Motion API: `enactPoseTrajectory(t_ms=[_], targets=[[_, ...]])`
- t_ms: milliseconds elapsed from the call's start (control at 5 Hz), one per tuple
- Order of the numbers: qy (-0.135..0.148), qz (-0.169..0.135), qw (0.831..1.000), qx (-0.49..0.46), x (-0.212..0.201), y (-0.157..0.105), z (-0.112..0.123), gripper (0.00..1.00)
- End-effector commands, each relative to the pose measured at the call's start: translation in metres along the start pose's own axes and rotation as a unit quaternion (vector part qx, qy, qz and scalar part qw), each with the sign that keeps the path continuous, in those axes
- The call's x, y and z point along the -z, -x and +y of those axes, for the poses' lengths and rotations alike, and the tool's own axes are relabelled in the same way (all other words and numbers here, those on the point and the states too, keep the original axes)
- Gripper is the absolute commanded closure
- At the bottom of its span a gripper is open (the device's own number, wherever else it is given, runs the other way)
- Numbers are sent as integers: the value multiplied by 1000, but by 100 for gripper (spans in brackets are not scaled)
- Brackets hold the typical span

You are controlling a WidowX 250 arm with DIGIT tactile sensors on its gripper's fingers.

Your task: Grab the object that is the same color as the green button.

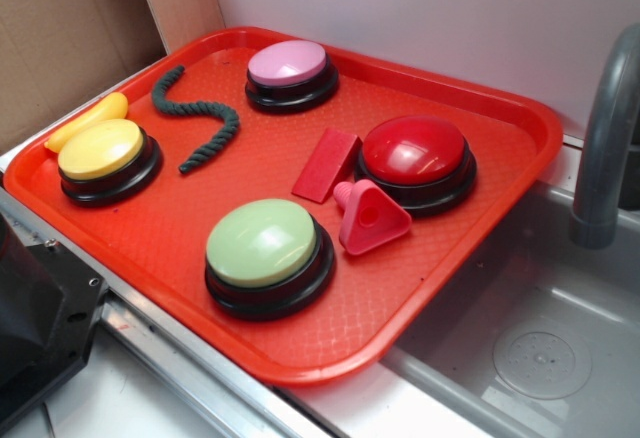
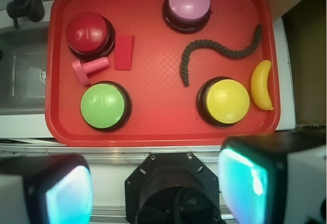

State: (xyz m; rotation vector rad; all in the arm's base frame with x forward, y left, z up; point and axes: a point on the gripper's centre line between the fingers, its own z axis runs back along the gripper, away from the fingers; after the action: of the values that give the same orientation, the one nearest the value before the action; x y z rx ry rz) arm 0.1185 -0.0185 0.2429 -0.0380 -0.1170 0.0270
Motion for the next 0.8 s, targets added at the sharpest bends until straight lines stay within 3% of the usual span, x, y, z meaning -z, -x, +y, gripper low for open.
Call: enactPoseTrajectory(t_ms=[0, 200, 600], targets=[[0, 0, 1000, 0, 0, 0, 0, 0], [-4, 2, 1000, 1, 19, -16, 4, 0], [15, 4, 1000, -20, 70, -56, 20, 0]])
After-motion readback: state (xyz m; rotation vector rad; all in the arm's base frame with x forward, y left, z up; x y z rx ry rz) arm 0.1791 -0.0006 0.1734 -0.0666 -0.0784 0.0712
